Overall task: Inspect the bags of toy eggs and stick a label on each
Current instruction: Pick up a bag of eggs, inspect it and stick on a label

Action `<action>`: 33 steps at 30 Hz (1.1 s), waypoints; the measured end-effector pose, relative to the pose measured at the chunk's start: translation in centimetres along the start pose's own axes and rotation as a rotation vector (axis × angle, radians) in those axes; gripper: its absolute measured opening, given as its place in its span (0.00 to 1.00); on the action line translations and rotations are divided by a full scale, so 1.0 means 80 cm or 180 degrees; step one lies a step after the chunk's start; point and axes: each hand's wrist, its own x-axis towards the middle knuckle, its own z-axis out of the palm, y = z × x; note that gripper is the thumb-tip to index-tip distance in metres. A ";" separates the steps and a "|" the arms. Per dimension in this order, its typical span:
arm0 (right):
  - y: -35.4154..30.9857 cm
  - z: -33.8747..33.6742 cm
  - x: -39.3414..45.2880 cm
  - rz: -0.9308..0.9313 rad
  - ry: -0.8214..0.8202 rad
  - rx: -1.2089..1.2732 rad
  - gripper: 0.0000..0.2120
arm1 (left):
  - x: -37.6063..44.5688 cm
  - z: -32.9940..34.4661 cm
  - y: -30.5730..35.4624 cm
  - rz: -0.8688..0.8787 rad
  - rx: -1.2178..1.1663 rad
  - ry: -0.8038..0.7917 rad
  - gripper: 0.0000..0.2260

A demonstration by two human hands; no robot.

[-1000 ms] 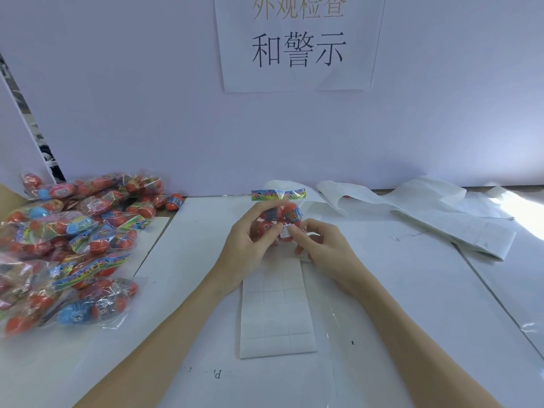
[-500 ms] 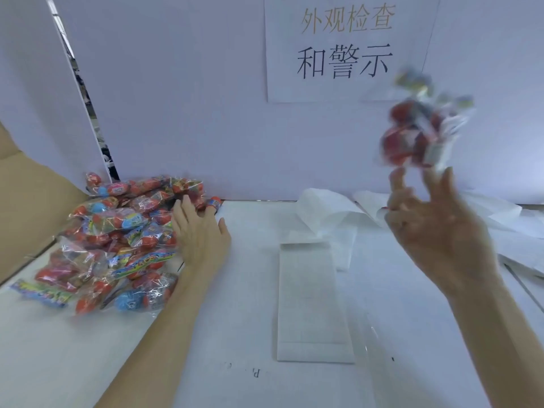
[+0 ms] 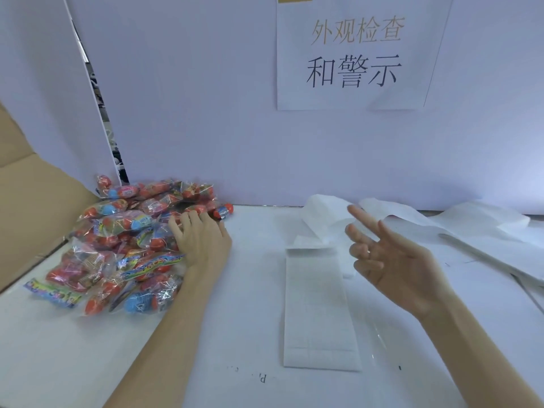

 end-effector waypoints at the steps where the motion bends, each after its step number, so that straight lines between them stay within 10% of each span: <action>1: 0.003 -0.002 0.002 0.0052 0.0052 -0.0069 0.28 | 0.001 -0.004 0.002 0.0086 -0.0115 0.0149 0.16; 9: 0.016 -0.004 0.011 0.0253 0.0449 -0.0393 0.21 | -0.011 -0.037 0.041 0.1289 -0.1763 0.1546 0.06; 21: 0.041 0.027 0.014 -0.0378 0.1214 -0.2284 0.11 | -0.077 -0.049 0.111 0.1550 -0.3976 0.0105 0.04; 33: 0.044 0.025 0.016 -0.0835 0.1846 -0.3134 0.08 | -0.070 -0.044 0.110 -0.0038 -0.5502 -0.1709 0.08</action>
